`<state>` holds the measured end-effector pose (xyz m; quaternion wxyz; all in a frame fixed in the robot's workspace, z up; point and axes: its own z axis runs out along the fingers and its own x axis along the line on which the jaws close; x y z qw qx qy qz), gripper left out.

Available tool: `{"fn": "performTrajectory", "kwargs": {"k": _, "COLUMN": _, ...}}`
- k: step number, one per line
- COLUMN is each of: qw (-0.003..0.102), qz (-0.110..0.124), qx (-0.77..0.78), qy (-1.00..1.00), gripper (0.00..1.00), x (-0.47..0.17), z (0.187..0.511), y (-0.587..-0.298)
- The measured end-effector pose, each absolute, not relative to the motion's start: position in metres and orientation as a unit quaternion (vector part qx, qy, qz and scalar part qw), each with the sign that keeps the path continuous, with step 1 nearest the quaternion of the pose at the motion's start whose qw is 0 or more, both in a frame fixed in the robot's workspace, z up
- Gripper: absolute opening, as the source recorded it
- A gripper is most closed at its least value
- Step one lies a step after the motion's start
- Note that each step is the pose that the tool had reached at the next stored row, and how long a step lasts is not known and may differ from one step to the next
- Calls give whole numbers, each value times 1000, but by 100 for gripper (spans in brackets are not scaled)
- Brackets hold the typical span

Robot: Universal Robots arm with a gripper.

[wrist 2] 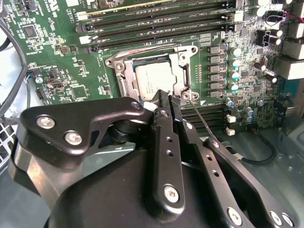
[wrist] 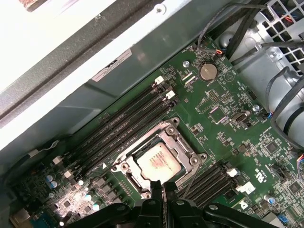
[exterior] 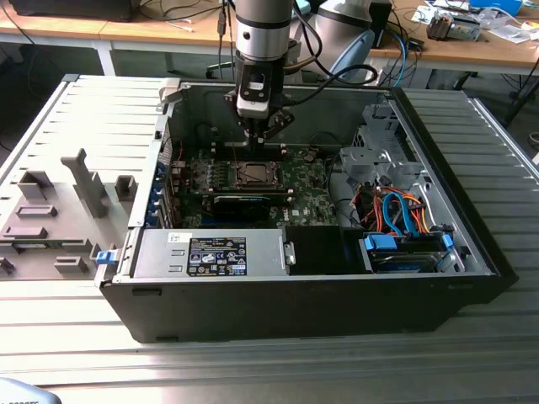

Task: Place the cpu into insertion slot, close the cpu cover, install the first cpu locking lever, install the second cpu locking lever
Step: 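Install the first cpu locking lever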

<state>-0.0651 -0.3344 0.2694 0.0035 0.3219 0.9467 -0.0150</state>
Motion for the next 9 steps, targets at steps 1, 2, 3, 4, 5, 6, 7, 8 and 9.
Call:
{"fn": "performTrajectory", "kwargs": {"k": 1, "qw": 4, "qz": -15, "qx": 321, "qy": 947, "gripper": 16, "x": -65, "z": 269, "y": -334}}
{"fn": "performTrajectory", "kwargs": {"k": 2, "qw": 4, "qz": -15, "qx": 321, "qy": 947, "gripper": 16, "x": -65, "z": 269, "y": -334}}
{"fn": "performTrajectory", "kwargs": {"k": 3, "qw": 4, "qz": -15, "qx": 321, "qy": 947, "gripper": 16, "x": -65, "z": 269, "y": -334}}
{"fn": "performTrajectory", "kwargs": {"k": 4, "qw": 4, "qz": -15, "qx": 320, "qy": 947, "gripper": 16, "x": -65, "z": 269, "y": -334}}
{"fn": "performTrajectory", "kwargs": {"k": 5, "qw": 4, "qz": -15, "qx": 320, "qy": 947, "gripper": 16, "x": -65, "z": 269, "y": -334}}
{"fn": "performTrajectory", "kwargs": {"k": 6, "qw": 4, "qz": -15, "qx": 319, "qy": 948, "gripper": 16, "x": -65, "z": 269, "y": -334}}
{"fn": "performTrajectory", "kwargs": {"k": 7, "qw": 4, "qz": -15, "qx": 319, "qy": 948, "gripper": 16, "x": -65, "z": 269, "y": -334}}
{"fn": "performTrajectory", "kwargs": {"k": 8, "qw": 4, "qz": -15, "qx": 319, "qy": 948, "gripper": 16, "x": -65, "z": 269, "y": -334}}
{"fn": "performTrajectory", "kwargs": {"k": 9, "qw": 4, "qz": -15, "qx": 318, "qy": 948, "gripper": 16, "x": -65, "z": 269, "y": -334}}
